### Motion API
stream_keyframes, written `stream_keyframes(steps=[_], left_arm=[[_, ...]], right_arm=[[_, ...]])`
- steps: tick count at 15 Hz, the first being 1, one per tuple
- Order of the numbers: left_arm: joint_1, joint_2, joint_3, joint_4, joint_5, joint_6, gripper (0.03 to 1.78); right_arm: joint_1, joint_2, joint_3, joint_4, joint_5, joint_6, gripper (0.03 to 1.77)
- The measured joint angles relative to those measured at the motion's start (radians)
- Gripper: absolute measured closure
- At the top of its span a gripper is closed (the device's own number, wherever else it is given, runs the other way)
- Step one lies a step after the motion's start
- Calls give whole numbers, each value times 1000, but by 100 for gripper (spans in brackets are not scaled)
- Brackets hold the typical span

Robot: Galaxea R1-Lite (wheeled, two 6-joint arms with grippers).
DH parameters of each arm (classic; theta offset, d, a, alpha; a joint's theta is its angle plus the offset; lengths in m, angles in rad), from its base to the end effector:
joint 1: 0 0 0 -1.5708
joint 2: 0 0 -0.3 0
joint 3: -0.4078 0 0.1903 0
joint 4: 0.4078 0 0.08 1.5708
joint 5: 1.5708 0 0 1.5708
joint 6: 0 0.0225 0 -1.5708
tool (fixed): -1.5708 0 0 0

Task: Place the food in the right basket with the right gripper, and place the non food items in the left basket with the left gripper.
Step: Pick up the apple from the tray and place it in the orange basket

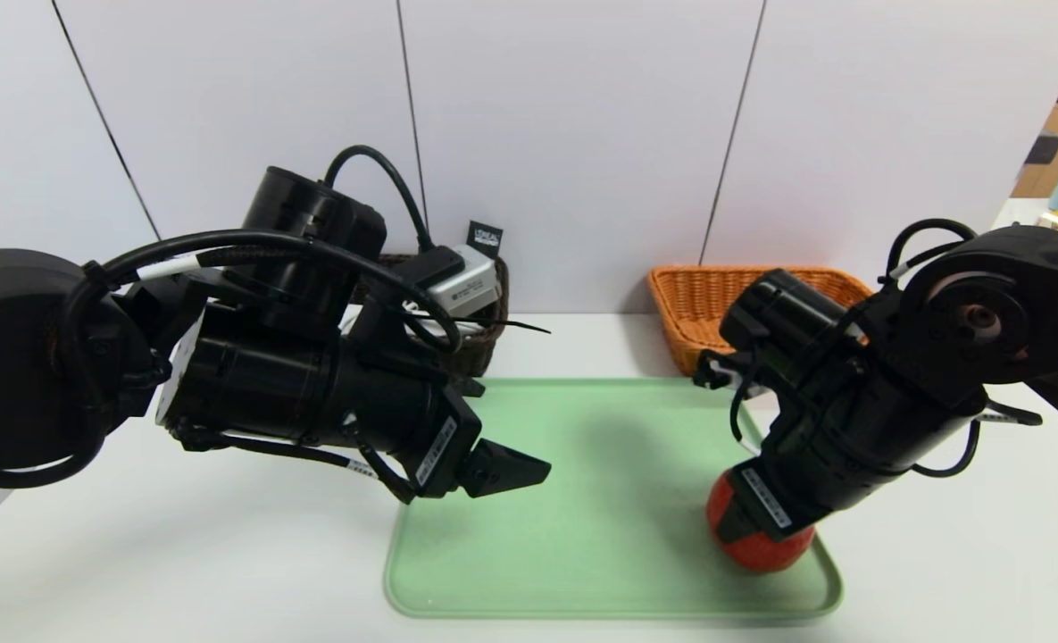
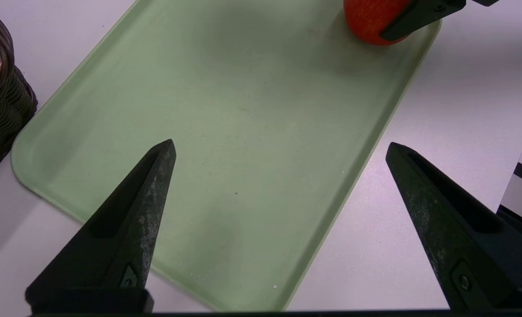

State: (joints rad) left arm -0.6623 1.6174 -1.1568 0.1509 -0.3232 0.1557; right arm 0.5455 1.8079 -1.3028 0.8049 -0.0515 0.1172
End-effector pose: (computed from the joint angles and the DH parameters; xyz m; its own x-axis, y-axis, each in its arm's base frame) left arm 0.2219 -0.1821 0.2315 0.4169 -0.7279 -0.5444 0.8488 0.5260 -0.0532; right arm 0.2453 0.1475 0.1741 0.2468 0.0896 -0.9649 -0.4067 0.9133 -0.0192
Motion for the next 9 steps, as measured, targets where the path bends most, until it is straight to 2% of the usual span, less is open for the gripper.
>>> stream_keyframes(steps=[9], left_arm=[[0, -11, -1, 1, 0, 0, 12]], right_arm=[[3, -52, -44, -3, 3, 3, 60]])
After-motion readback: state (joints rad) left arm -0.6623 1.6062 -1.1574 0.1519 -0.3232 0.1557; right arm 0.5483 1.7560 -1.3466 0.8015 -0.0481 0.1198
